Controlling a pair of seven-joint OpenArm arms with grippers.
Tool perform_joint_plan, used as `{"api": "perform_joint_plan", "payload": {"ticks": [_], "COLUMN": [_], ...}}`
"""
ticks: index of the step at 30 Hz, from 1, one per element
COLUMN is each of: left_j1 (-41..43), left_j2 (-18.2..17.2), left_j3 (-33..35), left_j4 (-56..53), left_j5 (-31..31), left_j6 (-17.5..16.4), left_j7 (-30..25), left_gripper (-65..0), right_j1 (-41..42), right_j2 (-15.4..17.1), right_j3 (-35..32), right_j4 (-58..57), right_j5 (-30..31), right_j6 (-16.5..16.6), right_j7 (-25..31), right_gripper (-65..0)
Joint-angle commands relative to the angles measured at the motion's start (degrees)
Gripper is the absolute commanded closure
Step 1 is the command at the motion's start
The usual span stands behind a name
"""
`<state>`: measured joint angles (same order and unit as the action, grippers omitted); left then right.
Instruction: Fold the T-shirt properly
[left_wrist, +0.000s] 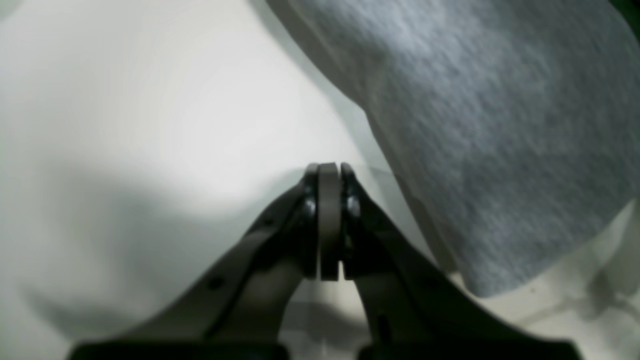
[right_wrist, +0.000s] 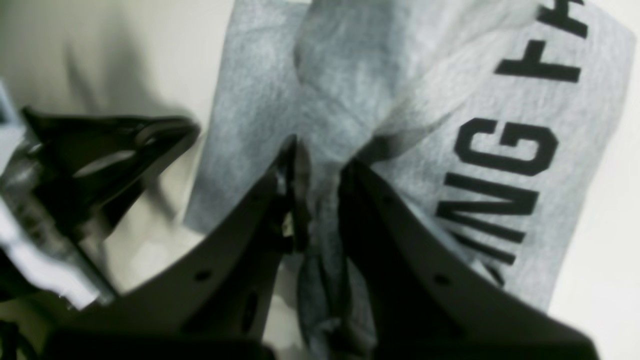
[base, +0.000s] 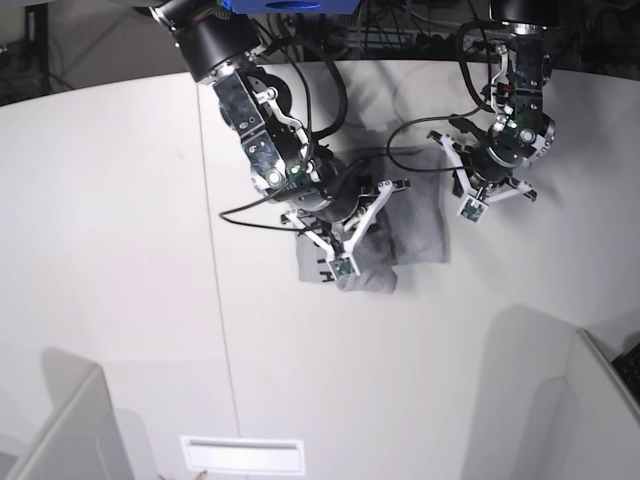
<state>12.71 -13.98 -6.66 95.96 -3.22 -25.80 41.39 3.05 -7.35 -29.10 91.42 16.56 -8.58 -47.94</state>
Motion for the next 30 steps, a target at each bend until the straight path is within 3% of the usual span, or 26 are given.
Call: {"api": "perform_joint_plan", "payload": {"ticks": [1, 6, 11, 16, 20, 23, 30], "left_j1": [-0.1, 2.3, 6.0, 10.3, 13.5, 14.1, 14.1], "left_j2": [-0.7, -0.6, 0.1, 0.7, 0.8, 0.9, 0.5], "left_j3": [-0.2, -4.3, -11.6, -15.6, -19.1, -21.6, -28.9], "left_j4": [1.1, 2.2, 4.9, 8.0, 10.1, 10.2, 8.7], "left_j5": [-0.2, -0.9, -1.0, -1.0, -1.0, -1.2, -13.8], "left_j6": [0.0, -0.2, -0.2, -0.3, -0.3, -0.3, -0.3], "left_j7": [-0.8, -0.8, -0.8, -0.8, -0.8, -0.8, -0.7], "left_gripper": [0.0, 0.0, 0.0, 0.0, 0.0, 0.0, 0.0], "right_j1": [1.1, 1.1, 3.3, 6.6, 8.2, 8.4, 7.8], "right_j2": [-1.0, -1.1, -1.0, -1.0, -1.0, -1.0, -1.0], "right_j3": [0.0, -2.3, -6.6, -6.6, -6.8, -6.9, -6.9], "right_j4": [0.5, 0.5, -1.4, -4.1, -6.3, -6.9, -7.2], "right_j5": [0.4, 0.4, 0.5, 7.3, 8.0, 8.0, 8.0], "right_j6": [0.2, -0.1, -7.6, -8.1, -11.8, -12.5, -12.7], "right_j7": [1.0, 0.6, 1.1, 1.9, 2.6, 3.1, 3.4], "right_gripper": [0.0, 0.0, 0.0, 0.0, 0.0, 0.0, 0.0]}}
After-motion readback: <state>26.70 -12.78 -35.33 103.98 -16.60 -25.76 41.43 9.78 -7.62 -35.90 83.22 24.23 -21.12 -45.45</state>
